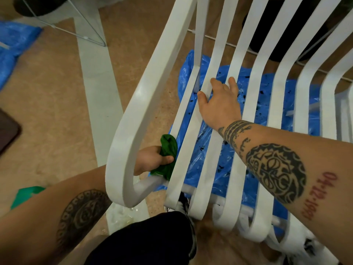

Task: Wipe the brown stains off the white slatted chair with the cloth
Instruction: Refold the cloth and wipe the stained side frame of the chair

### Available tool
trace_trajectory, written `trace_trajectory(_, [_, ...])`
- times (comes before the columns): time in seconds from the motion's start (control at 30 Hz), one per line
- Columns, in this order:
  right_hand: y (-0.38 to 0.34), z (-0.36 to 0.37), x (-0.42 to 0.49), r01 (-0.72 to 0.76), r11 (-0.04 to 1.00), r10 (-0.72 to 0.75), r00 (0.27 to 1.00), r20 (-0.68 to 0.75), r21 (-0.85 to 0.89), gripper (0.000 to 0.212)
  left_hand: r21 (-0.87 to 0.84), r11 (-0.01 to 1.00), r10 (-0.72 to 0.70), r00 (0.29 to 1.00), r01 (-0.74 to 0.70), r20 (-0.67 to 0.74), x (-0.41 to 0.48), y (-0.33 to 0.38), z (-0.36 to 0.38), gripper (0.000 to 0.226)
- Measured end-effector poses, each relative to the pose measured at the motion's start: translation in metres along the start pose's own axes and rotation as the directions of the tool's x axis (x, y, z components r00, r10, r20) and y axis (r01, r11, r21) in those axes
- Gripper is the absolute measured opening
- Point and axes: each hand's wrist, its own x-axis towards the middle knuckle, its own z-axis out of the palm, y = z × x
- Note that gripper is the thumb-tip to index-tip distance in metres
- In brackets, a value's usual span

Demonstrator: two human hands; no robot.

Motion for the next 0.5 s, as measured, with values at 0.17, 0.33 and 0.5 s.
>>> trace_trajectory(0.17, [0.003,0.002,-0.001,0.008,1.000,-0.008,1.000,-0.004,0.009,0.066,-0.137,0.990,0.015,1.000,-0.012,0.019,-0.005,0.000,0.002,0.038])
trace_trajectory(0.33, [0.004,0.003,0.000,0.010,1.000,-0.010,1.000,-0.017,0.020,0.066,-0.090,0.994,0.068,0.984,-0.054,0.162,-0.019,0.003,-0.004,0.049])
trace_trajectory(0.5, [0.003,0.002,-0.001,0.003,1.000,-0.003,1.000,-0.004,0.022,0.066,0.113,0.980,0.141,0.969,-0.166,0.204,-0.011,0.005,-0.001,0.056])
